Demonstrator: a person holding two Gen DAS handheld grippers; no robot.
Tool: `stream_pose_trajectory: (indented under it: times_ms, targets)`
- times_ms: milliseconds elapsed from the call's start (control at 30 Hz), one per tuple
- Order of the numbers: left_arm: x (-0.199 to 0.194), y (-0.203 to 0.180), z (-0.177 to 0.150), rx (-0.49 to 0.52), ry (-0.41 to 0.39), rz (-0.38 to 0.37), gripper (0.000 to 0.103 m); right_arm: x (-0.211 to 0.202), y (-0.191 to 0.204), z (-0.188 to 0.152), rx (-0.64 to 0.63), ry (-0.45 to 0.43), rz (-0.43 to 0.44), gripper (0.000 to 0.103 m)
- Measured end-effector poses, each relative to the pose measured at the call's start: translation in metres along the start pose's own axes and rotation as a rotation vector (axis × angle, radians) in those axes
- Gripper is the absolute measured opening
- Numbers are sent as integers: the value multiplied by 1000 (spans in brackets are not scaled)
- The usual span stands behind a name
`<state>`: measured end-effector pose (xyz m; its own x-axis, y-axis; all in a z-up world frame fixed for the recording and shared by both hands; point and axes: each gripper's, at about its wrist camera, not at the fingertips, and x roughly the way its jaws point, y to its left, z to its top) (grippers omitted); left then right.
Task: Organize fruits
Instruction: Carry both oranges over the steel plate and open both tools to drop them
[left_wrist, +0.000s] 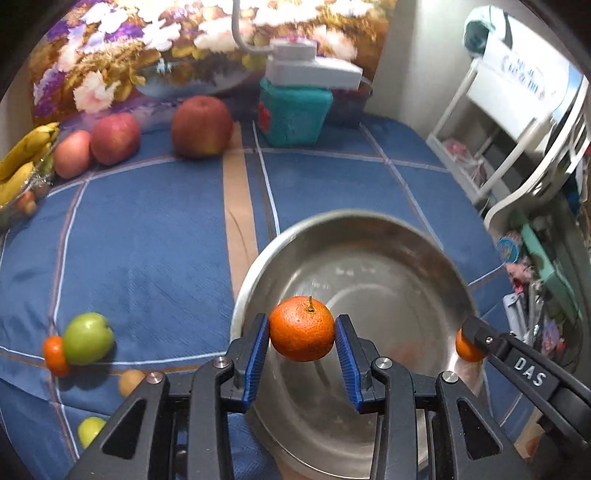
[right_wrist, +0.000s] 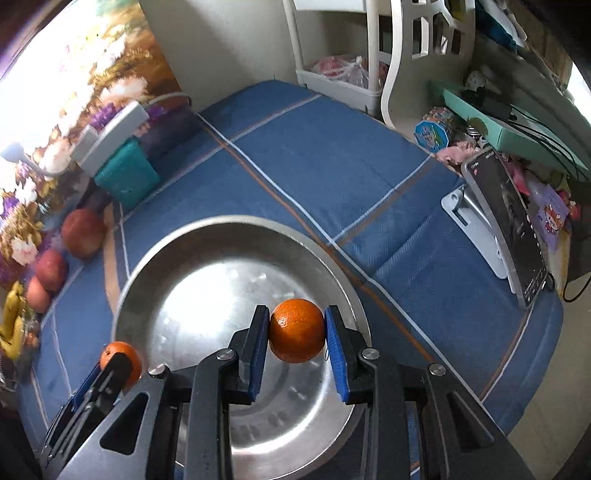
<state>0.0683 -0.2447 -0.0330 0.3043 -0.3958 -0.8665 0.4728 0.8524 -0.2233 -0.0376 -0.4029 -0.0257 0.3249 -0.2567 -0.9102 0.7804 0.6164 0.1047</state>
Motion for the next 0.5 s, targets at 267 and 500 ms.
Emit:
stream_pose_trajectory:
  times_ms: [267,500]
  targets:
    - [6,-2,-5,7,19,-20,41,9,4,-6,1,34,-2,32]
    - [-4,2,-6,6,6,-57,56,13,13,-9,-27,47,-12,33]
